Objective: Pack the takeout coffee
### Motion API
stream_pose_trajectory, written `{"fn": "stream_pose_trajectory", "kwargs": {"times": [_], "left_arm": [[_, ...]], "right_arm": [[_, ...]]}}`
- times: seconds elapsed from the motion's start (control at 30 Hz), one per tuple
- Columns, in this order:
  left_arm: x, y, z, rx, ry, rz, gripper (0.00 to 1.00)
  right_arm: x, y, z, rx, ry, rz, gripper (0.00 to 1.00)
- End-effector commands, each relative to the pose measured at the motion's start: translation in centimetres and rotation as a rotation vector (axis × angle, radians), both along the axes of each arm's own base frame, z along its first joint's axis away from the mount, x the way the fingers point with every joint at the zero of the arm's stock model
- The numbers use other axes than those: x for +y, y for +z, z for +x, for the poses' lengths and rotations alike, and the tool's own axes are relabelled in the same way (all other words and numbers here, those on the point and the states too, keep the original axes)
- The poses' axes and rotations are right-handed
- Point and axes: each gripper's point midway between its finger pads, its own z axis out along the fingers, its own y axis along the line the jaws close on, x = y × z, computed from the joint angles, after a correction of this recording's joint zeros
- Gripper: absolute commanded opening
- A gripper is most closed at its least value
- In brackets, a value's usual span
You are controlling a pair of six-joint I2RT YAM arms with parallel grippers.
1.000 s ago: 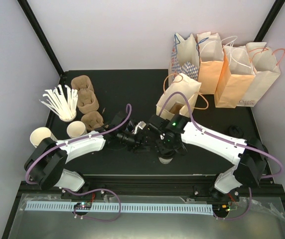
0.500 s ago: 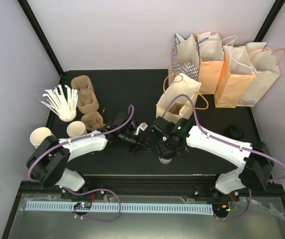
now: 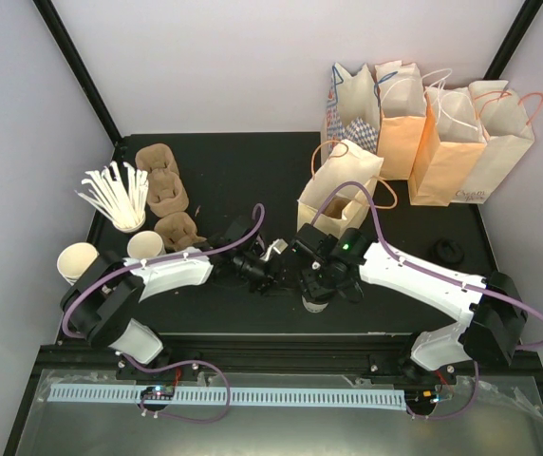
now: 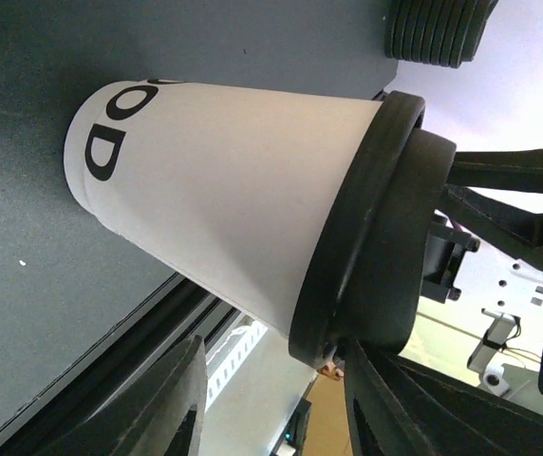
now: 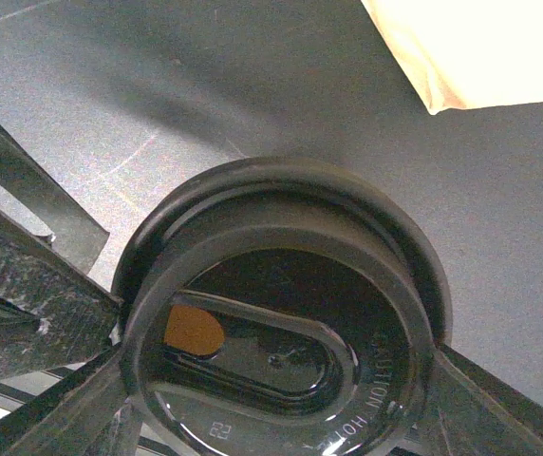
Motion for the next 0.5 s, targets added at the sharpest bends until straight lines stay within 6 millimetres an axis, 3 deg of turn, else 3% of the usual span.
{"fn": "stream_pose_trajectory", "kwargs": {"times": [0.0, 0.47], "left_arm": [[-0.4, -0.1, -0.2, -0.010, -0.028, 0.011, 0.42], [1.3, -4.3, -1.6, 0.048, -0.043, 0.117, 0.37]], "right_arm": [[-1.5, -2.8, -2.2, 0.131, -0.003, -0.079, 0.73], [-2.7, -4.3, -3.3, 0.204, 0.031, -0.164, 0.70]]}}
